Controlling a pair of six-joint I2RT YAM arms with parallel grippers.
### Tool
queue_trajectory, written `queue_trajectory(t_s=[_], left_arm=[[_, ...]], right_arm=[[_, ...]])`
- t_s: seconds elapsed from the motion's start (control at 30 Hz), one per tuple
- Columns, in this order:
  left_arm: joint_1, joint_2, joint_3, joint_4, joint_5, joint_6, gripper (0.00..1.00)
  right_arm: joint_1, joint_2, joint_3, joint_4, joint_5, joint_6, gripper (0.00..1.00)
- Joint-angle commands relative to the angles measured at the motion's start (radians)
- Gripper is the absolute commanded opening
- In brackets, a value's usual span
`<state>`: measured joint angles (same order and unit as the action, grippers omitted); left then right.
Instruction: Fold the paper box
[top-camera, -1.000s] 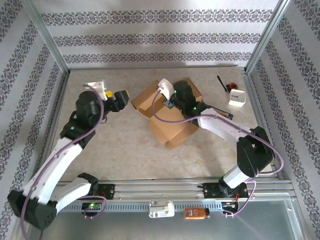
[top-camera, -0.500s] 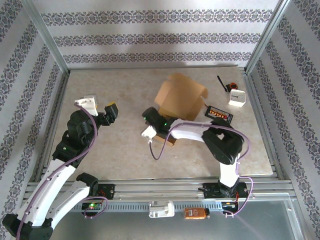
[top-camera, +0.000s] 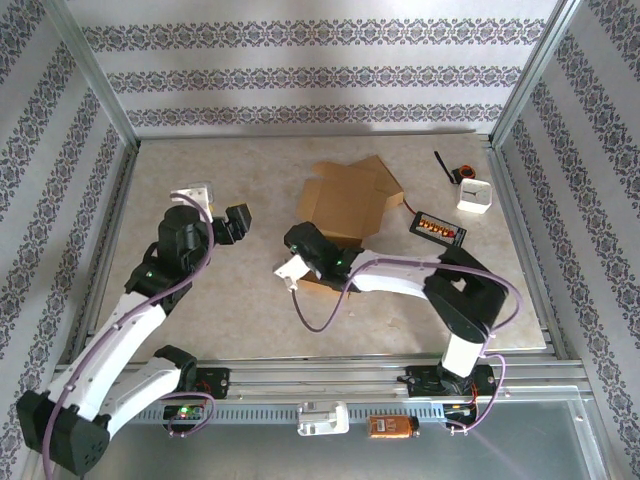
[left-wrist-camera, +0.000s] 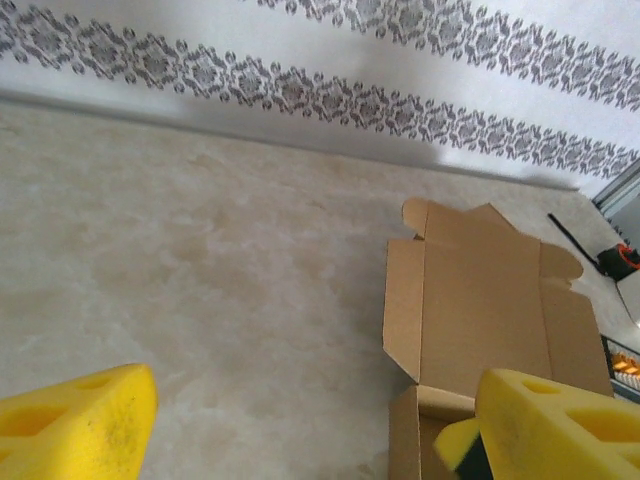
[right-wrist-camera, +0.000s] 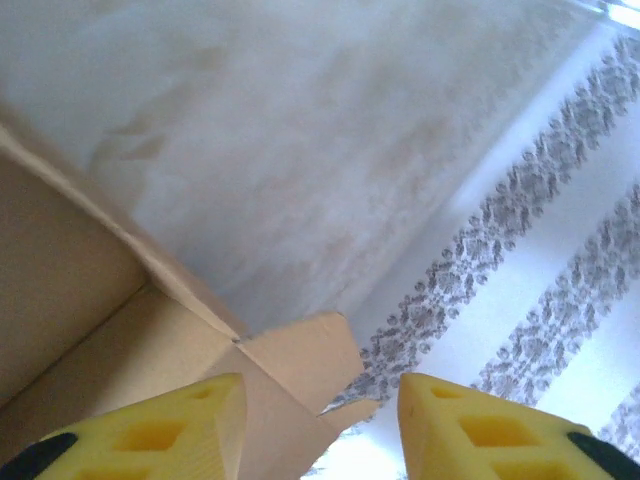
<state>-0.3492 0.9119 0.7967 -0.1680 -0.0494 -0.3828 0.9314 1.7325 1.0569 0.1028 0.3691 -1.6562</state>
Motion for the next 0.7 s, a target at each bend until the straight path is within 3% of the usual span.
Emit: queue_trajectory(t_s=[0.0,0.13,0.2,0.3,0.33,0.4,0.47,0.67], left_arm=[[0.009,0.091,0.087,-0.008,0.078,-0.021,0.84],[0.061,0.32,0.254,-0.103,0.323,-0.045,0.84],[0.085,0.437,0.325,-0.117,0.43,-0.075,0.84],[0.104,0.594,0.422,-0.127,0.539,-0.084,0.84],[0.108,0.639,0.453,-0.134,0.563,-0.078,0.84],[0.112,0.742,0.521,-0.15,0.598,-0.056,0.84],[0.112,0.832,0.595,-0.189,0.608,-0.03,0.84],[0.113,1.039,0.765,-0.236,0.589,0.026,0.84]], right_arm=[[-0.042,-0.095,0.099,-0.146,-0.066,0.525,0.54],[-0.188,-0.221,0.128,-0.226,-0.216,1.236,0.73],[-0.309,-0.278,0.1,-0.238,-0.315,1.617,0.82],[-0.517,-0.321,0.056,-0.287,-0.507,2.087,0.84],[-0.575,-0.316,0.047,-0.296,-0.603,2.176,0.84],[-0.696,-0.29,0.018,-0.291,-0.737,2.295,0.83],[-0.758,-0.252,0.007,-0.297,-0.785,2.325,0.83],[-0.798,-0.106,0.038,-0.319,-0.811,2.292,0.83]])
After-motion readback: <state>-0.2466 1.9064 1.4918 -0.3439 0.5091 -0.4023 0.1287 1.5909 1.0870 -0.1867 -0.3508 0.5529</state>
